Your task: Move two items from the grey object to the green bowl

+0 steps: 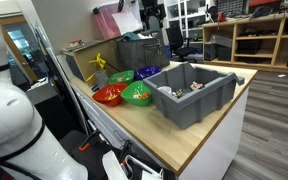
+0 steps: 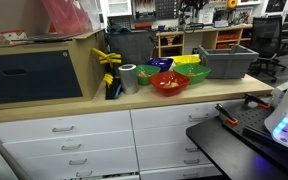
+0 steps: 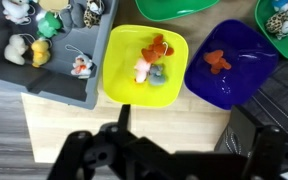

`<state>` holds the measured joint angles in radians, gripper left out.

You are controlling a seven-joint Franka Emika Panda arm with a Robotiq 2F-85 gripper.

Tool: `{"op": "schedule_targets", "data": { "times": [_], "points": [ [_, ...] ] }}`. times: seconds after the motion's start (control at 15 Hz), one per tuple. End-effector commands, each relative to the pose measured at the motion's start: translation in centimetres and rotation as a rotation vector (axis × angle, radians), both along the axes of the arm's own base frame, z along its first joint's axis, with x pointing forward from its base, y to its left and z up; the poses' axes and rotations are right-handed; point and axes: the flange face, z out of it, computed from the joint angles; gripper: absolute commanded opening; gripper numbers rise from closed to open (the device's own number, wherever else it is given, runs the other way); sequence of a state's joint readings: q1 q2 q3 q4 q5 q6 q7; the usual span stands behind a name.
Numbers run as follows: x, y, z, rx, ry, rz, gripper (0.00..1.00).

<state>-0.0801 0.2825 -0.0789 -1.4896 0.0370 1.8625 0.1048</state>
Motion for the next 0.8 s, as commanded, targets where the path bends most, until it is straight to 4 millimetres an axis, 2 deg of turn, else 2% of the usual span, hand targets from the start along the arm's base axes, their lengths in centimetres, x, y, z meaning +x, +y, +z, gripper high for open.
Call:
{"op": "schedule_targets", "data": {
  "times": [0.0,0.2,0.27,0.33,0.73],
  "points": [
    [-2.4,-0.3,2.0,-0.052,0.005,0.01,1.0],
    [-4.0,-0.1,2.4,-0.093,-0.02,0.041,1.0],
    [-5.1,-0.8,3.1,-0.105,-0.025,0.06,1.0],
    [-7.3,-2.7,4.8,-0.123,-0.031,0.086,1.0],
    [-14.9,-7.8,8.7,-0.161,-0.114,0.171,1.0]
  ]
}}
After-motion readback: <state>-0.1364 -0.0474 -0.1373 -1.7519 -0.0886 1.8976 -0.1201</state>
